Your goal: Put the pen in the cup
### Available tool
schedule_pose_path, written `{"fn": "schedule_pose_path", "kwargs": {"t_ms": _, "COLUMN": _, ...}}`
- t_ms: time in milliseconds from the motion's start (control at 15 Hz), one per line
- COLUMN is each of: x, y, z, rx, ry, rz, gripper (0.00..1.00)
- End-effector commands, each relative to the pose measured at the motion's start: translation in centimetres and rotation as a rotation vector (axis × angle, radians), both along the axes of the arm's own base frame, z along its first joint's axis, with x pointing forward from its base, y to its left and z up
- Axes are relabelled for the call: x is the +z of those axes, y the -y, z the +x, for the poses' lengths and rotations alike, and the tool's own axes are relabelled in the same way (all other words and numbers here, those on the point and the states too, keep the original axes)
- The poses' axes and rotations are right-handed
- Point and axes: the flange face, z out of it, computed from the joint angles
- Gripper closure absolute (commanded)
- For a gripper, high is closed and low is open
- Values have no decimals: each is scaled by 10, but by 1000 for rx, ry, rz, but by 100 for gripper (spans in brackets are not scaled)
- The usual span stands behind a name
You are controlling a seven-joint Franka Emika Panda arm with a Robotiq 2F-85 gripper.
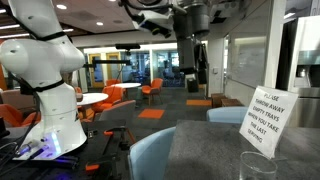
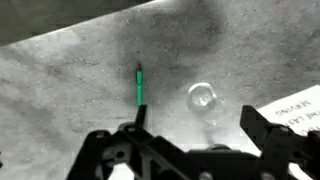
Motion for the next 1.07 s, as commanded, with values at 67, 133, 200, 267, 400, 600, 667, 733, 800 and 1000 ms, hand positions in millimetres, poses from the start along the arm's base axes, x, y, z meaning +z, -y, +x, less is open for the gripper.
{"fn": "schedule_pose_path", "kwargs": {"t_ms": 67, "x": -53, "y": 32, "z": 31, "rx": -20, "ry": -15, "rz": -68, "gripper": 0}}
{"fn": "schedule_pose_path", "kwargs": {"t_ms": 133, "x": -68, "y": 37, "z": 36, "rx": -23, "ry": -23, "rz": -62, "gripper": 0}}
{"fn": "schedule_pose_path", "kwargs": {"t_ms": 200, "x": -80, "y": 41, "z": 39, "rx": -34, "ry": -32, "rz": -63, "gripper": 0}}
{"fn": "schedule_pose_path", "kwargs": {"t_ms": 267, "x": -74, "y": 34, "z": 30, "rx": -20, "ry": -34, "rz": -49, "gripper": 0}}
{"fn": "schedule_pose_path", "kwargs": {"t_ms": 400, "x": -89, "y": 39, "z": 37, "rx": -21, "ry": -46, "rz": -56, "gripper": 0}}
{"fn": "schedule_pose_path", "kwargs": {"t_ms": 600, "x": -84, "y": 42, "z": 40, "rx": -22, "ry": -35, "rz": -62, "gripper": 0}}
{"fn": "schedule_pose_path", "kwargs": {"t_ms": 667, "x": -83, "y": 42, "z": 40, "rx": -22, "ry": -35, "rz": -62, "gripper": 0}}
{"fn": "schedule_pose_path", "kwargs": {"t_ms": 733, "x": -83, "y": 42, "z": 40, "rx": -22, "ry": -35, "rz": -62, "gripper": 0}}
{"fn": "schedule_pose_path", "kwargs": {"t_ms": 800, "x": -87, "y": 44, "z": 43, "rx": -24, "ry": -62, "rz": -38, "gripper": 0}}
{"fn": "schedule_pose_path", "kwargs": {"t_ms": 1000, "x": -112, "y": 58, "z": 55, "rx": -60, "ry": -99, "rz": -11, "gripper": 0}}
